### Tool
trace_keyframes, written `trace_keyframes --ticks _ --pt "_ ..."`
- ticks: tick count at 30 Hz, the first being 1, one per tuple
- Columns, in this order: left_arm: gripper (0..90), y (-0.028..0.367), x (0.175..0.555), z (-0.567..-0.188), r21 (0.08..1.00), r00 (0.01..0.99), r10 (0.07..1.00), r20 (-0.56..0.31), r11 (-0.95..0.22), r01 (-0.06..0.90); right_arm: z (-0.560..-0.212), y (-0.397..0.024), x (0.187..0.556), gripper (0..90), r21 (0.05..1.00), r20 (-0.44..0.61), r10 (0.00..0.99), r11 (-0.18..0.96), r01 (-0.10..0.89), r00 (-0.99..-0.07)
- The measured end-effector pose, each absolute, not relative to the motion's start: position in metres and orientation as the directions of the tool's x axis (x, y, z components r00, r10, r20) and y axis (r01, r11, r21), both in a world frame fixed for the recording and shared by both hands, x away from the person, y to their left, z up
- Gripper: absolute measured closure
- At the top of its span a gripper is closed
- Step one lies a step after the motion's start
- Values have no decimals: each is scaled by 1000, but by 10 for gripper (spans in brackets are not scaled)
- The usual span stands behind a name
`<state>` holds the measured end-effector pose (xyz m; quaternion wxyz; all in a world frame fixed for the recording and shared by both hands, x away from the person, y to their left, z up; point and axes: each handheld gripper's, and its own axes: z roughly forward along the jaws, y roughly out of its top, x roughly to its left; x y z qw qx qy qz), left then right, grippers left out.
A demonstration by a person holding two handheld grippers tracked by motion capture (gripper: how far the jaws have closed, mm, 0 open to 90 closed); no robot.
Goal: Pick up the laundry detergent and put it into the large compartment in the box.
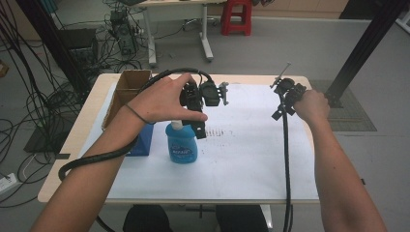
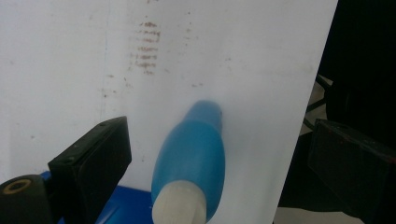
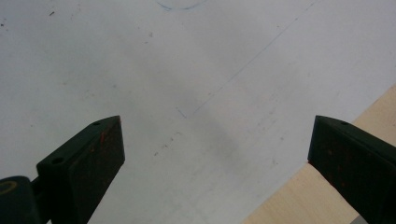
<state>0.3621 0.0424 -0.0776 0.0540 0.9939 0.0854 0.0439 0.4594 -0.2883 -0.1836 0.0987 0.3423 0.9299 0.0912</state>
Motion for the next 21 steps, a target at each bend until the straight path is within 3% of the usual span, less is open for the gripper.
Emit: trace_keyframes --ticks 21 --pt "65 59 372 -102 42 984 166 71 -986 163 -184 -290 459 36 242 -111 663 741 627 -741"
